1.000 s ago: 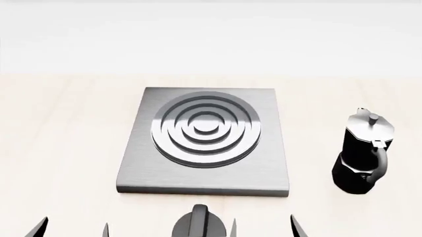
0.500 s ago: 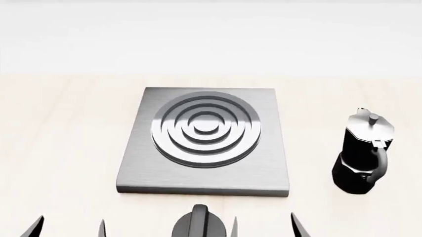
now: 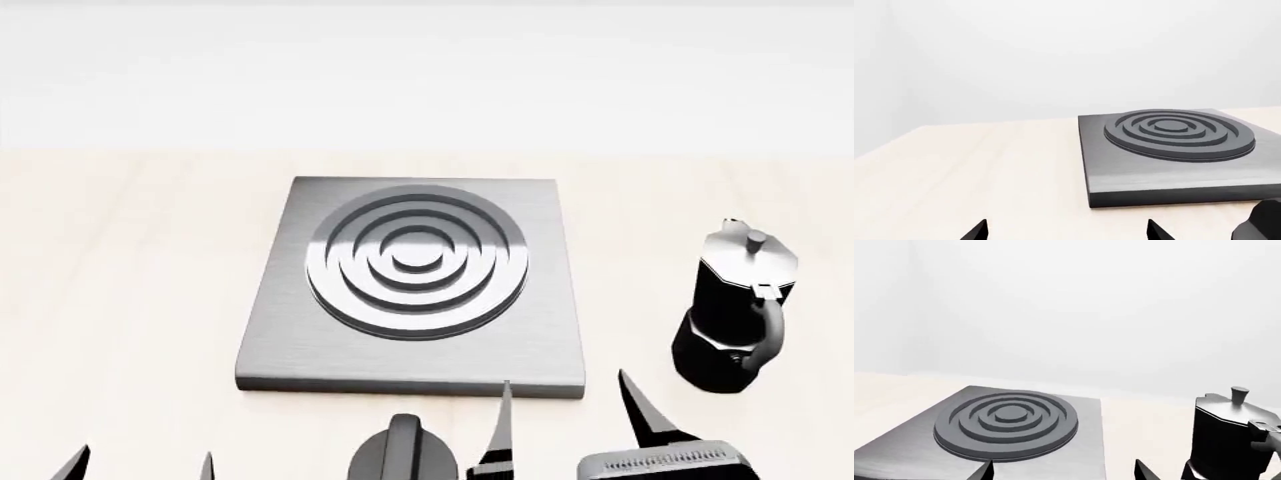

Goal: Put the moka pot on the stove.

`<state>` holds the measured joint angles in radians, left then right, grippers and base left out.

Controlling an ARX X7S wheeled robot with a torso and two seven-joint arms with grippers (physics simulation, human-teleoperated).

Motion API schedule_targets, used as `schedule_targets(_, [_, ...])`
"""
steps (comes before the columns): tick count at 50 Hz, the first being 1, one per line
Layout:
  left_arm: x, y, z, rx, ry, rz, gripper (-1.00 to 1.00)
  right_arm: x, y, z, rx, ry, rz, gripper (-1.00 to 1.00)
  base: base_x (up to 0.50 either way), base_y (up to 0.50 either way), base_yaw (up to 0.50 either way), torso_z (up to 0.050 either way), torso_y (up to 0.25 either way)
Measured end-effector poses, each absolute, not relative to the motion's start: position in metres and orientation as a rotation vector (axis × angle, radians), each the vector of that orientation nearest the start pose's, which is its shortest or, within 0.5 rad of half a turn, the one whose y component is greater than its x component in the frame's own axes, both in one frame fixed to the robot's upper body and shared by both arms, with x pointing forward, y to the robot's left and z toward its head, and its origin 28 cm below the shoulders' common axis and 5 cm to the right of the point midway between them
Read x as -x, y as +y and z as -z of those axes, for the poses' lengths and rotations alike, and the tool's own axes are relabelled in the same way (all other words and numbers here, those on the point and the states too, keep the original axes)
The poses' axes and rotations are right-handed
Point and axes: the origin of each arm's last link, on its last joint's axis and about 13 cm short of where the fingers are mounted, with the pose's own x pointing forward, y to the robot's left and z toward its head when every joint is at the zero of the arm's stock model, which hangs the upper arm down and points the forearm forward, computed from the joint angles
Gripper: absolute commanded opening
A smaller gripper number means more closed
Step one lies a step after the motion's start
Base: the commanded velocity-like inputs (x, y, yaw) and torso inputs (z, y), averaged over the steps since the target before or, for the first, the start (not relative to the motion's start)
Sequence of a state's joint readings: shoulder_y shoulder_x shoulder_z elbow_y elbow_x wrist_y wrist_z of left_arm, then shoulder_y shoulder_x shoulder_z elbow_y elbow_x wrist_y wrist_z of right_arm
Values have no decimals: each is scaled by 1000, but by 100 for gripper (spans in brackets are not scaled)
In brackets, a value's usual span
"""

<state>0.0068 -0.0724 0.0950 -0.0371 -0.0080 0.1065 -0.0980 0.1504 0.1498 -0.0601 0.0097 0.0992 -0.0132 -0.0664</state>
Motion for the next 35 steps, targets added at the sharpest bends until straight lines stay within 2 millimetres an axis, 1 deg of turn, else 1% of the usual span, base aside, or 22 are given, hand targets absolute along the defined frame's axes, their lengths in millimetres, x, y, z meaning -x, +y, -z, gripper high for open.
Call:
schedule_targets(10, [-209,205,-10,-59,-60,-3,100,-261,-136,-65,115,-142,-79,100,0,0,0,0,0])
schedule_targets(17, [-209,205,-10,-58,-59,-3,100,-267,-146,-74,153,-146,-31,100,0,0,0,0,0])
schedule_targets(35, [-211,206,-10,-59,-57,-5,100,-266,-166,-93,214,-166,68,100,0,0,0,0,0])
